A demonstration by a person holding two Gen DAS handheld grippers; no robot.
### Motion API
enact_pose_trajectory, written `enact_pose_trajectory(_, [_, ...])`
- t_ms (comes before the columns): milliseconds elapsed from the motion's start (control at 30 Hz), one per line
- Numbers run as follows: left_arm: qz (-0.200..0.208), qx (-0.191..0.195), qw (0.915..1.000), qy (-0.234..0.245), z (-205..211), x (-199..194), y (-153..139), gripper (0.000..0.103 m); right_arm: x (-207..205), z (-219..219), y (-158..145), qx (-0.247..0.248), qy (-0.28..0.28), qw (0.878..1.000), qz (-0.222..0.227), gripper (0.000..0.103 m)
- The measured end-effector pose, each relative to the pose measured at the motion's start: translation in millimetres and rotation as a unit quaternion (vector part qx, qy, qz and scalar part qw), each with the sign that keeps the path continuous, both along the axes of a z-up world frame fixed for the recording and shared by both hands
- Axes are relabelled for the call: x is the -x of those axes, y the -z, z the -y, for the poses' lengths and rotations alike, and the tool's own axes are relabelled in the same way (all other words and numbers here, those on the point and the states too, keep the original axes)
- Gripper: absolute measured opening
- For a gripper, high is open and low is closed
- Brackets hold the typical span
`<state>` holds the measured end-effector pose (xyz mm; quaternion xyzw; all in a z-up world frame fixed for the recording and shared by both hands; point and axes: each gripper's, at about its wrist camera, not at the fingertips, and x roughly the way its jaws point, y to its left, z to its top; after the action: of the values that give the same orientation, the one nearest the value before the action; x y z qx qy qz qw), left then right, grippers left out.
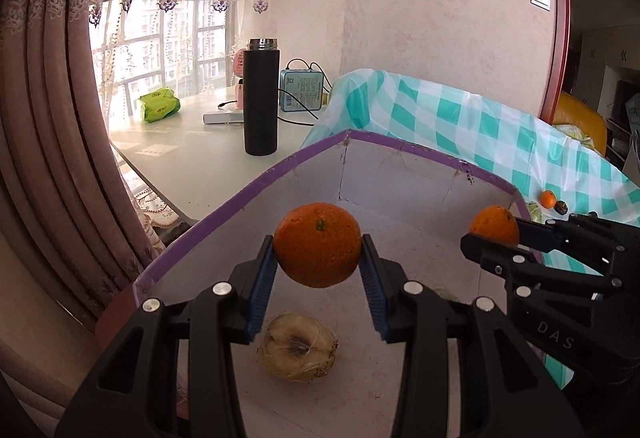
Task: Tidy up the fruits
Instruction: 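Carry both held tangerines up over the purple box, then open both tools to drop the tangerines into the box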
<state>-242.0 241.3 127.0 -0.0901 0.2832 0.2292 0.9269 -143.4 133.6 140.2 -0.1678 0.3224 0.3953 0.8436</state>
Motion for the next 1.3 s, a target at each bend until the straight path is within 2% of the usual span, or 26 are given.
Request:
enact_pose_trajectory(200, [-0.078, -0.011, 0.9969, 0.000, -9, -9, 19, 0.042, -4, -31, 30, 0.095, -0.021, 0.995, -0.020, 0.037])
enact_pose_trajectory(400, [-0.162, -0.022, 0.9862, 0.027, -11, -21, 39, 0.042, -10, -49, 57, 0.180, -0.033, 0.982, -0.040, 0.036])
enact_pose_trajectory(567, [-0.201, -0.033, 0.9784, 0.032, -9, -22, 48, 0.042, -11, -54, 64, 0.223, -0.037, 0.973, -0.042, 0.037])
enact_pose_trajectory(700, [-0.216, -0.037, 0.9751, 0.033, -7, -23, 51, 0.043, -9, -56, 66, 0.245, -0.047, 0.967, -0.042, 0.037])
enact_pose_trajectory(800, [-0.217, -0.030, 0.9749, 0.039, -5, -23, 50, 0.050, -9, -54, 65, 0.240, -0.043, 0.969, -0.042, 0.040])
enact_pose_trajectory(867, [-0.215, -0.031, 0.9752, 0.042, -2, -22, 49, 0.057, -9, -53, 62, 0.232, -0.043, 0.971, -0.041, 0.052])
enact_pose_trajectory(900, [-0.213, -0.036, 0.9755, 0.040, 0, -23, 46, 0.069, -8, -52, 58, 0.225, -0.043, 0.973, -0.036, 0.064])
enact_pose_trajectory(933, [-0.213, -0.044, 0.9756, 0.029, 1, -22, 45, 0.088, -7, -50, 56, 0.221, -0.040, 0.974, -0.029, 0.071])
enact_pose_trajectory(967, [-0.211, -0.056, 0.9757, 0.018, 1, -21, 43, 0.093, -7, -49, 54, 0.222, -0.034, 0.974, -0.020, 0.072])
enact_pose_trajectory(1000, [-0.207, -0.061, 0.9762, 0.014, 0, -20, 41, 0.095, -7, -48, 54, 0.219, -0.033, 0.975, -0.020, 0.072])
enact_pose_trajectory(1100, [-0.202, -0.056, 0.9777, 0.013, -3, -18, 39, 0.096, -8, -45, 51, 0.201, -0.030, 0.979, -0.027, 0.073])
enact_pose_trajectory(1200, [-0.204, -0.074, 0.9762, 0.000, -3, -18, 35, 0.096, -6, -40, 44, 0.179, -0.021, 0.984, -0.012, 0.078])
enact_pose_trajectory(1300, [-0.187, -0.102, 0.9768, -0.022, -2, -15, 21, 0.096, -8, -30, 28, 0.124, -0.005, 0.992, 0.016, 0.078])
